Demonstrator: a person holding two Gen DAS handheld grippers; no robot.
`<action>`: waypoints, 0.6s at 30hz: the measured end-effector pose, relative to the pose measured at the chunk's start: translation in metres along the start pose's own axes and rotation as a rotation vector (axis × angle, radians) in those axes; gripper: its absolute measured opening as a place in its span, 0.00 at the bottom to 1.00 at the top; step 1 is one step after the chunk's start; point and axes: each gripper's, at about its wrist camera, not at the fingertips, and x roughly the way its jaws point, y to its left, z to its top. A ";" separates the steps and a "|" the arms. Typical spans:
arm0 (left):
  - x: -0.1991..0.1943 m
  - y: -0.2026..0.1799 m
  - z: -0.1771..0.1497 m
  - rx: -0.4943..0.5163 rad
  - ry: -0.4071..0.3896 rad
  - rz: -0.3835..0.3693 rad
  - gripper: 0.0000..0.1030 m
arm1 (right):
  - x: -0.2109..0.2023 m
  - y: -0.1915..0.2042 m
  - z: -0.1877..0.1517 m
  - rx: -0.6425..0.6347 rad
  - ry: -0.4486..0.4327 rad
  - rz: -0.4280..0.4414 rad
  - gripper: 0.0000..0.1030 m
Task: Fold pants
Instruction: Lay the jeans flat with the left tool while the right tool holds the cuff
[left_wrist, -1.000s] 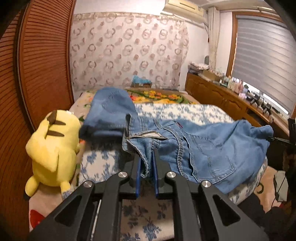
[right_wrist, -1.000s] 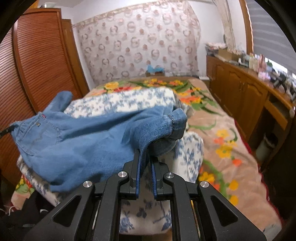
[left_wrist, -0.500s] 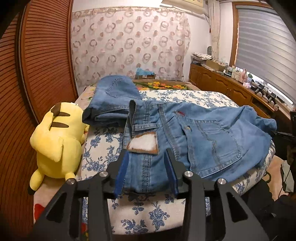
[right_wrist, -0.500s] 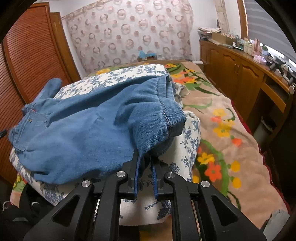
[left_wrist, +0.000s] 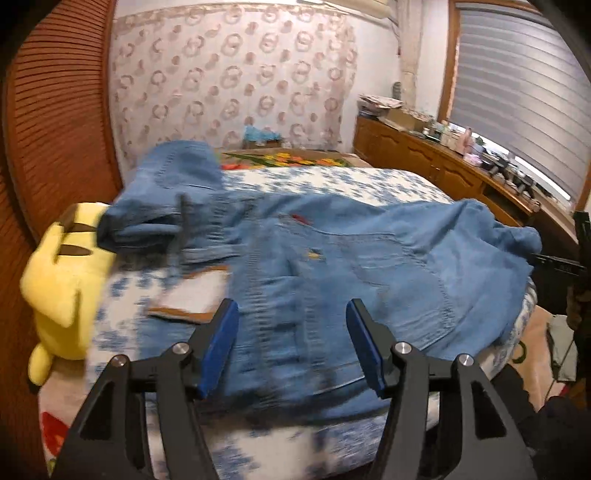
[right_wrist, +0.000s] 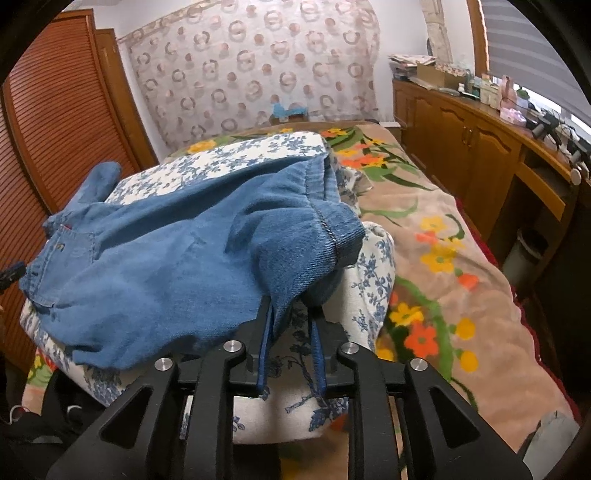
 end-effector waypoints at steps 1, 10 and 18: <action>0.003 -0.004 0.001 0.005 0.003 0.002 0.58 | -0.002 -0.001 -0.001 0.002 -0.002 -0.004 0.22; 0.021 -0.050 0.011 0.064 0.019 -0.040 0.58 | -0.022 -0.015 -0.001 0.031 -0.043 0.001 0.45; 0.041 -0.079 0.012 0.108 0.066 -0.077 0.58 | -0.004 -0.028 -0.001 0.080 -0.018 0.008 0.49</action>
